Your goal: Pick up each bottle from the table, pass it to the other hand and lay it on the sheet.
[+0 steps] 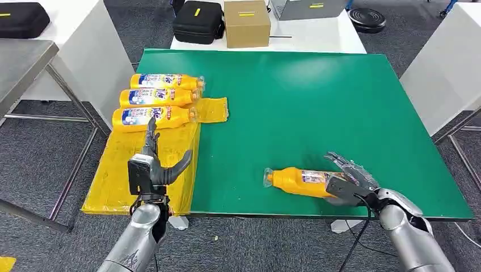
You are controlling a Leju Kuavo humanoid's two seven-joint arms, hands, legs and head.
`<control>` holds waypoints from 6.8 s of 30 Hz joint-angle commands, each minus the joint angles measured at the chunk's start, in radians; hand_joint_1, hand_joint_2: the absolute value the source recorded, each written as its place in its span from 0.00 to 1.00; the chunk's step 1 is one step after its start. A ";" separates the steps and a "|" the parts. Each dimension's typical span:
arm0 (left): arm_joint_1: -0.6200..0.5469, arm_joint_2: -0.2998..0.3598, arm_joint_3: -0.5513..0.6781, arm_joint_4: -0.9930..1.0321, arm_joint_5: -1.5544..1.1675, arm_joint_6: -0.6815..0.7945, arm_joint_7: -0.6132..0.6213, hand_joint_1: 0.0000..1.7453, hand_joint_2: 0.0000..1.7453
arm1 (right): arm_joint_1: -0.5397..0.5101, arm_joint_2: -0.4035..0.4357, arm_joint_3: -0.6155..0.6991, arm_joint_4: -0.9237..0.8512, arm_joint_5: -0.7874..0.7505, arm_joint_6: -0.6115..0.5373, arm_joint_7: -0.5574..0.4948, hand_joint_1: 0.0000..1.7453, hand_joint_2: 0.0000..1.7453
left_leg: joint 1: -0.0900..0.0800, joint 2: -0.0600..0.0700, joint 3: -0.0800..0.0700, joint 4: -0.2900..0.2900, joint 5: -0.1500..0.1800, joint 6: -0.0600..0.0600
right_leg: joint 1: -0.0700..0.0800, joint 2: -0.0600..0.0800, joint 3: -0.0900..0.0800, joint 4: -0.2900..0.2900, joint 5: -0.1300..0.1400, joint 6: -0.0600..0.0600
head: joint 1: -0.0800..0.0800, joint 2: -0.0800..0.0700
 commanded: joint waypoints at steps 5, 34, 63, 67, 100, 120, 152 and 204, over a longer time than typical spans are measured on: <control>-0.030 0.021 -0.005 0.062 -0.004 0.004 0.016 0.00 1.00 | -0.100 0.014 0.094 0.240 -0.033 0.044 0.010 0.00 1.00 | 0.002 0.003 0.008 -0.001 -0.003 -0.002 | 0.002 0.001 0.008 -0.002 -0.001 -0.002 | 0.000 0.000; -0.021 0.033 0.009 0.057 -0.013 0.032 0.039 0.00 1.00 | -0.122 -0.011 0.148 0.329 -0.054 0.156 0.018 0.98 1.00 | 0.003 0.002 0.021 -0.001 -0.003 -0.003 | 0.004 0.001 0.020 -0.004 -0.001 -0.003 | 0.000 0.000; -0.006 0.039 0.024 0.035 -0.002 0.042 0.036 0.00 1.00 | -0.133 0.003 0.110 0.262 -0.072 0.133 0.005 1.00 1.00 | 0.002 0.003 0.018 -0.001 -0.002 -0.002 | 0.003 0.003 0.017 -0.002 0.000 -0.001 | 0.000 0.000; 0.004 0.037 0.027 0.029 -0.004 0.052 0.033 0.00 1.00 | -0.150 0.034 0.072 0.253 -0.084 0.075 -0.023 1.00 1.00 | 0.003 0.004 0.019 -0.001 -0.003 -0.003 | 0.003 0.004 0.018 -0.003 -0.001 -0.002 | 0.000 0.000; 0.022 0.007 0.031 -0.015 0.009 0.015 0.061 0.00 1.00 | -0.020 0.298 -0.085 -0.194 -0.087 -0.311 -0.121 1.00 1.00 | 0.003 0.003 0.009 0.000 -0.004 -0.003 | 0.003 0.003 0.008 0.000 -0.003 -0.003 | 0.000 0.000; -0.005 0.101 -0.106 -0.072 0.450 -0.748 0.372 0.00 1.00 | -0.126 0.480 0.082 0.217 -0.028 -0.475 -0.172 1.00 1.00 | 0.003 0.007 0.006 -0.001 -0.003 -0.003 | 0.003 0.007 0.004 -0.001 -0.001 -0.003 | 0.000 0.000; -0.071 0.086 -0.163 -0.057 0.496 -0.813 0.416 0.00 1.00 | -0.132 0.540 0.162 0.270 -0.040 -0.462 -0.187 1.00 1.00 | 0.004 0.004 0.008 0.001 -0.004 -0.004 | 0.004 0.003 0.007 0.001 -0.004 -0.003 | 0.000 0.000; -0.002 0.162 -0.048 -0.155 0.604 -0.790 0.449 0.00 1.00 | -0.133 0.493 0.153 0.212 -0.042 -0.450 -0.157 1.00 1.00 | 0.002 0.002 0.004 0.000 -0.002 -0.003 | 0.002 0.002 0.003 0.000 -0.002 -0.002 | 0.000 0.000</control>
